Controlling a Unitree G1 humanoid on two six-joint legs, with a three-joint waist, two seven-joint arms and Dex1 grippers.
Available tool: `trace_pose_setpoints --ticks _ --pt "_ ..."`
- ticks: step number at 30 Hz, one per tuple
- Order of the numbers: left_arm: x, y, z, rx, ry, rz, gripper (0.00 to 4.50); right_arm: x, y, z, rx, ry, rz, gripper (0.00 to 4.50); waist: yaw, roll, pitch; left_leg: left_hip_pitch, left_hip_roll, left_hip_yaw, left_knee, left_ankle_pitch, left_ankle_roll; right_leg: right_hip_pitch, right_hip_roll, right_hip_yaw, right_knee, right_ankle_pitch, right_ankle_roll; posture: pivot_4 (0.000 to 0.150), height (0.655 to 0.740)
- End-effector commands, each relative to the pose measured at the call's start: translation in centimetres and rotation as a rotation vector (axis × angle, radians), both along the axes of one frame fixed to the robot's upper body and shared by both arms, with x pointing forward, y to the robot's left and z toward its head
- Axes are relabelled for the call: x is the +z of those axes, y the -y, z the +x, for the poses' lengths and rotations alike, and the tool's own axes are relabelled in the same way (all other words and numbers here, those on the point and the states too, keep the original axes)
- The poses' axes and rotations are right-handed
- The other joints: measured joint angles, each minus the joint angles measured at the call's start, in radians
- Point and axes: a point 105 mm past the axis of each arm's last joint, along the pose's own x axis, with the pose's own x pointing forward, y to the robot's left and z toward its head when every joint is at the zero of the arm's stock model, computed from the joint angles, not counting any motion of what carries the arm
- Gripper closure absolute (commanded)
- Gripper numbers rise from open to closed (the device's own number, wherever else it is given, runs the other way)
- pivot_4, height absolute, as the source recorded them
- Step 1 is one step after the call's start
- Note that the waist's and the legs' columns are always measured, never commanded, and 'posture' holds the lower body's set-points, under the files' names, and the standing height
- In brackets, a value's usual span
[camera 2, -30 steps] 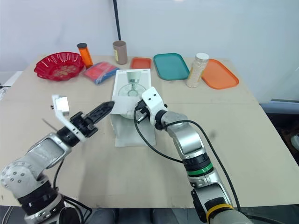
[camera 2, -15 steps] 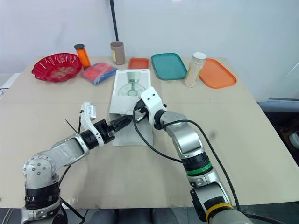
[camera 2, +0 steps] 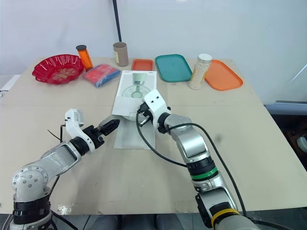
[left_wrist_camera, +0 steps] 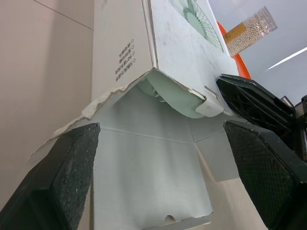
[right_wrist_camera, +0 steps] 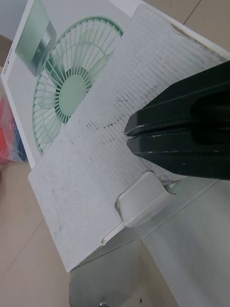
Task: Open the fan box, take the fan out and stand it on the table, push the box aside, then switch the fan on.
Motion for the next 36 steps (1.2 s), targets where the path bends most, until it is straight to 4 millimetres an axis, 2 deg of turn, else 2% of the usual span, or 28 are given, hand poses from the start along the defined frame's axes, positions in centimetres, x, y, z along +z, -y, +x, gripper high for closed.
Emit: trace_pose_setpoints --ticks 1,9,15,21,28,36 --pt "0.5 1.2 -0.1 -0.025 0.026 -0.001 0.09 -1.9 0.2 0.1 -0.01 -0.061 -0.039 4.5 0.001 0.0 0.0 0.0 0.0 0.0 0.0 0.0 0.0 0.0 0.0 0.0 0.0 0.0 0.0 0.15 0.74" --pt "-0.8 3.1 1.4 -0.032 -0.013 -0.069 0.09 -1.9 0.3 0.1 -0.012 -0.05 -0.052 4.5 0.0 0.0 0.0 0.0 0.0 0.0 -0.001 0.0 -0.001 0.0 0.0 0.0 -0.001 0.001 0.0 0.15 0.74" --pt "-2.0 2.8 2.0 0.009 -0.023 -0.057 0.09 -1.9 0.5 0.1 -0.017 -0.048 -0.055 4.5 -0.001 0.0 0.0 0.0 0.0 0.0 -0.002 0.001 -0.001 0.0 0.0 0.0 -0.002 0.001 -0.001 0.15 0.74" --pt "-1.9 2.1 2.2 0.034 -0.003 -0.059 0.09 -2.0 0.6 0.1 -0.018 -0.049 -0.059 4.5 -0.001 0.0 0.0 0.0 0.0 0.0 -0.003 0.001 -0.002 0.0 0.0 0.0 -0.002 0.001 -0.001 0.15 0.74" --pt "-1.6 3.8 3.2 0.03 0.001 -0.132 0.09 -2.0 0.6 0.0 -0.015 -0.047 -0.066 4.5 0.0 0.0 0.0 0.0 0.0 0.0 -0.003 0.001 -0.002 0.0 0.0 0.0 -0.003 0.002 0.0 0.15 0.74" --pt "-2.0 3.8 3.3 0.043 0.007 -0.077 0.09 -1.9 0.7 0.0 -0.016 -0.044 -0.067 4.5 0.0 0.0 0.0 0.0 0.0 0.0 -0.004 0.001 -0.002 0.0 0.0 0.0 -0.004 0.002 0.0 0.15 0.74"
